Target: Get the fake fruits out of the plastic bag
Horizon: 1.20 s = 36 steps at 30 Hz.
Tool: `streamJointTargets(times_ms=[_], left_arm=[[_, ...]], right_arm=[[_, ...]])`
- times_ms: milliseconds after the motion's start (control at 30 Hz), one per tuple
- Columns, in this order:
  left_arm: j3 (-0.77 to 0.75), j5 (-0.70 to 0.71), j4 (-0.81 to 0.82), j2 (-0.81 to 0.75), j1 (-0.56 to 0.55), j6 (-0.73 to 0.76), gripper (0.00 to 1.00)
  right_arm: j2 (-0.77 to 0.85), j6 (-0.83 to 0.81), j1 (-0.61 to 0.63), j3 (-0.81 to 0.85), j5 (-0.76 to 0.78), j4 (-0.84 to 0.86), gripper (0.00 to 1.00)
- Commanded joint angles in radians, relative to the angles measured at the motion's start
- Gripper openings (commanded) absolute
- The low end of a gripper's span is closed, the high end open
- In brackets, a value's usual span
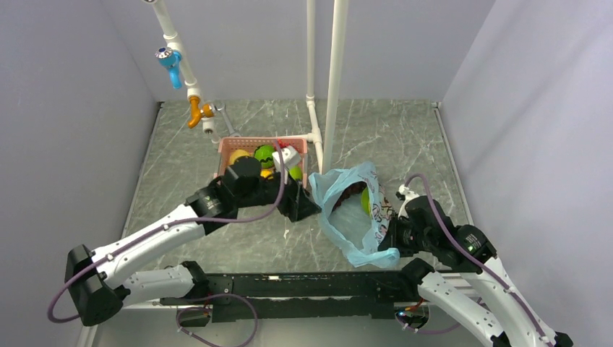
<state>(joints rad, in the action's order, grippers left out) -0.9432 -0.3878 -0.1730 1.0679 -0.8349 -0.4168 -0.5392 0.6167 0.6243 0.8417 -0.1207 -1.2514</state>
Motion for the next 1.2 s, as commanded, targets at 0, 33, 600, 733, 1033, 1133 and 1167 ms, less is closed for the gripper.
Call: streamJointTargets(times_ms=[0,33,600,733,1033,1133,1167], left_arm=[[0.032,0.094,0.214,0.052,-0.127,0.04,0.75],[0.025,0.14,0.222,0.09,-0.159,0.066,0.73],[-0.157,0.456,0.368,0.55,-0.3,0.166,0.56],[-0.231,0.449,0.307,0.624,-0.309,0.138,0.57],[-0.341,0.456,0.274,0.764,-0.306,0.073,0.6],[-0.363,0.477,0.278,0.793,-0.305,0.056,0.62],[-0.366,0.489,0.282,0.8,-0.304,0.048,0.62]], right_arm=[[0.035,0.045,0.004,-0.002,0.041,0.031,0.0],[0.054,0.053,0.005,-0.001,0.046,0.052,0.0],[0.094,0.014,0.004,0.105,0.199,0.088,0.0],[0.121,0.017,0.004,0.097,0.197,0.083,0.0],[0.065,0.118,0.005,0.047,0.113,-0.084,0.0],[0.067,0.159,0.005,0.023,0.096,-0.16,0.0],[0.073,0.177,0.005,0.022,0.084,-0.17,0.0]])
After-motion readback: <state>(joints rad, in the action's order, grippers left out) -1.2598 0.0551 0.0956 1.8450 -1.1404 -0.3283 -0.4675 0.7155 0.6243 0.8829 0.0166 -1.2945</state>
